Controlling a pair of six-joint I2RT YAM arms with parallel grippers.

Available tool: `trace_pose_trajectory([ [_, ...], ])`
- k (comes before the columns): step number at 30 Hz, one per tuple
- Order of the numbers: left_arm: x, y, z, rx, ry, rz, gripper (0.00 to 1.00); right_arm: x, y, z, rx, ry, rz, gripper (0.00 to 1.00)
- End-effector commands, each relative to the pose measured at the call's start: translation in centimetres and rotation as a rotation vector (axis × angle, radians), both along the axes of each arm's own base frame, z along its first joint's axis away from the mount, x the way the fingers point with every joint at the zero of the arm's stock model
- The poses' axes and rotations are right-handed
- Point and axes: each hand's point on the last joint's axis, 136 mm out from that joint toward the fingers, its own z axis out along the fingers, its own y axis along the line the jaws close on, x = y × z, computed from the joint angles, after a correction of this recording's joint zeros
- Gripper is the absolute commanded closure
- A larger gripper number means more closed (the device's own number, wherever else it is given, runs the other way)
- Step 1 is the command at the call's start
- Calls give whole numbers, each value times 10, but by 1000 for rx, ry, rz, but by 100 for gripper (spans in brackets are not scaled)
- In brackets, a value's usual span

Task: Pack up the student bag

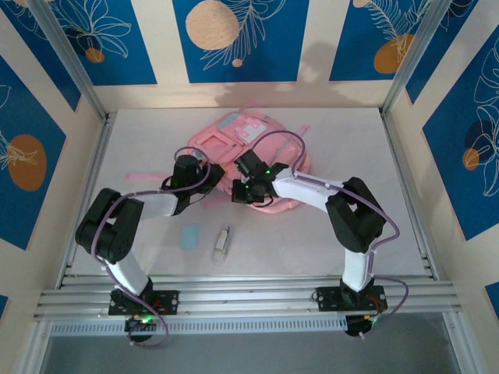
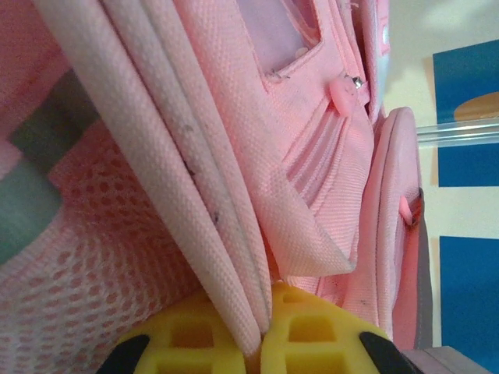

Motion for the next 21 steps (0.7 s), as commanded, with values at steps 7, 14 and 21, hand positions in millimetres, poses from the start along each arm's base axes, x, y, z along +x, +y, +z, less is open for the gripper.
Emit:
trace_pose_trajectory([
  [7, 20, 10, 7, 32, -56, -18, 100, -54, -80, 4, -276, 234, 18, 100],
  [14, 38, 21, 2, 77, -64, -51, 100, -71, -116, 2, -349, 339, 15, 100],
  [21, 57, 9, 26, 50, -109, -123, 100, -57, -102, 7, -267, 315, 28, 100],
])
